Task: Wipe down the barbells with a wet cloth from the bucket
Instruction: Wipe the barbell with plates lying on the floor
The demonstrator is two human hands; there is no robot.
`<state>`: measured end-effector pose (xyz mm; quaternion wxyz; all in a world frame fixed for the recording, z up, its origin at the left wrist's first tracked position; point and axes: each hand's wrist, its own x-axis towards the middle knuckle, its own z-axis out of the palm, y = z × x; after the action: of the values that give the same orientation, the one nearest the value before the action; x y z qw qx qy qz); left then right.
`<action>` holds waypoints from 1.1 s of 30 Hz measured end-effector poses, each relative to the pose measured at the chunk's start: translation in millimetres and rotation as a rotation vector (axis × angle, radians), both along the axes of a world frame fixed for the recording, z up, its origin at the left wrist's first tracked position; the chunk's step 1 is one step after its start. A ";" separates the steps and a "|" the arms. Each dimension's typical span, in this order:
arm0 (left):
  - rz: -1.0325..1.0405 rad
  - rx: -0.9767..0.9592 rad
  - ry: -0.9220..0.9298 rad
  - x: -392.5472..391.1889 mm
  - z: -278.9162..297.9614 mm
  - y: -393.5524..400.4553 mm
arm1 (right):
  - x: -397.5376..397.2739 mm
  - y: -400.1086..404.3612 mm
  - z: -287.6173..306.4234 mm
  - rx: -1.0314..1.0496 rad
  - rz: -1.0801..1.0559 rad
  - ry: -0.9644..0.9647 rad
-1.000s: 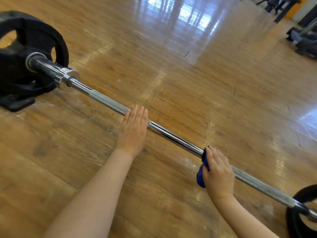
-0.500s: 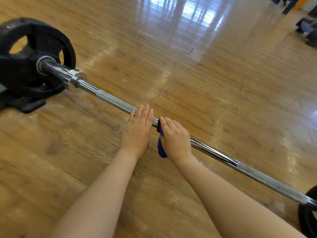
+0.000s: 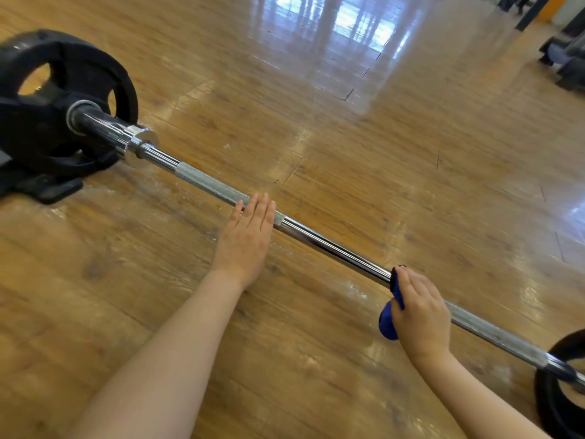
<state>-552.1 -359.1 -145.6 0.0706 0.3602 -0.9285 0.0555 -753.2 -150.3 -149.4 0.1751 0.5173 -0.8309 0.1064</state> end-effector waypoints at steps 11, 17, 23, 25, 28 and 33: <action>-0.005 -0.030 0.069 1.3 -9.2 -5.3 | 88.3 -149.3 -6.1 -0.063 0.182 -0.080; 0.000 -0.032 0.075 3.9 -10.3 -4.0 | 55.6 -110.0 -0.7 -0.043 0.222 -0.017; 0.005 0.008 0.035 2.2 -6.6 1.0 | -6.8 11.1 4.5 -0.007 0.024 0.001; -0.010 0.002 0.060 3.1 -6.4 0.7 | -13.5 27.1 7.3 0.018 0.018 0.006; -0.026 0.007 0.055 4.2 -5.7 -0.3 | -7.1 17.0 1.3 -0.025 -0.053 -0.028; -0.014 0.013 -0.018 2.8 -1.7 3.6 | 1.6 3.3 -9.6 -0.115 -0.146 -0.028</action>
<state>-549.3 -355.5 -147.3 0.0600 0.3539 -0.9319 0.0522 -751.7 -147.0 -159.0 0.2001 0.4430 -0.8612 0.1483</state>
